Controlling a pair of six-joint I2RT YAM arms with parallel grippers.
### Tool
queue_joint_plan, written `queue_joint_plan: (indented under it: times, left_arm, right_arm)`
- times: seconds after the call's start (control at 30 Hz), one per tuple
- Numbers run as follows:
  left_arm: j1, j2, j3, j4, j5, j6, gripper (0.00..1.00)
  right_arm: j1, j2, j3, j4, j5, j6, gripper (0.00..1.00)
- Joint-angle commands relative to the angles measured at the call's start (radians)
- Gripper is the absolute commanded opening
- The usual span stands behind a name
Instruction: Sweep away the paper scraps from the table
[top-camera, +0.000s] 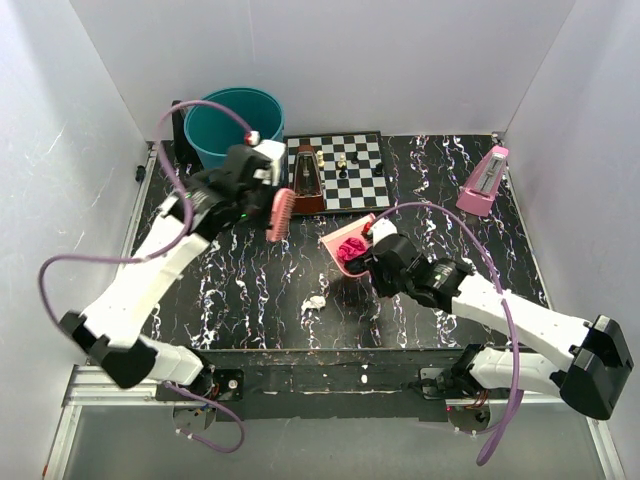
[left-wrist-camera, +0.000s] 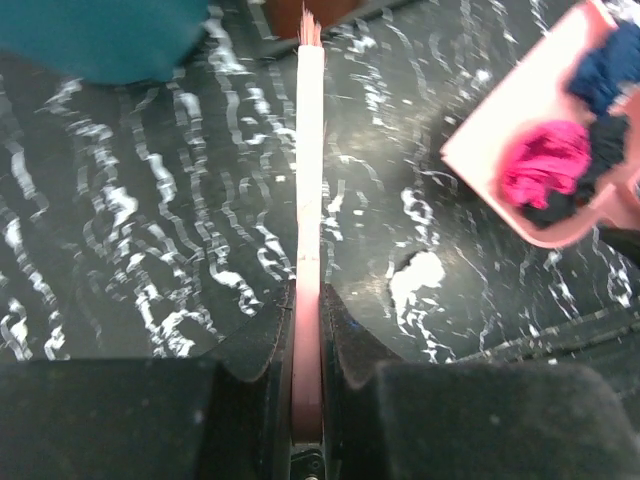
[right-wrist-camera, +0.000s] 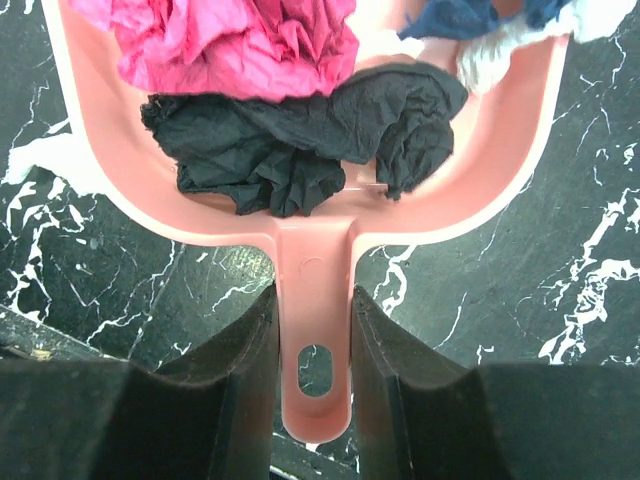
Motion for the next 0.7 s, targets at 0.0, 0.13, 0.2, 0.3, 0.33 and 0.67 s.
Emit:
queue_joint_plan:
  times: [0.0, 0.13, 0.2, 0.3, 0.33, 0.67]
  left_arm:
    - [0.049, -0.161, -0.111, 0.051, -0.115, -0.062, 0.0]
    - [0.055, -0.231, -0.198, 0.025, -0.2, -0.12, 0.0]
    - [0.058, -0.279, -0.256, 0.027, -0.245, -0.15, 0.0]
    - [0.066, -0.339, -0.289, 0.001, -0.329, -0.211, 0.0]
    - [0.07, -0.356, -0.295, -0.007, -0.346, -0.223, 0.0]
    - [0.078, -0.469, -0.428, -0.012, -0.399, -0.332, 0.0]
  right_arm:
    - [0.001, 0.023, 0.151, -0.109, -0.02, -0.029, 0.01]
    - [0.001, 0.089, 0.352, -0.276, -0.031, -0.041, 0.01]
    - [0.001, 0.127, 0.451, -0.339, -0.048, -0.043, 0.01]
    - [0.001, 0.195, 0.614, -0.408, -0.086, -0.049, 0.01]
    - [0.001, 0.219, 0.66, -0.427, -0.095, -0.052, 0.01]
    - [0.015, 0.644, 1.301, -0.628, -0.154, -0.034, 0.01]
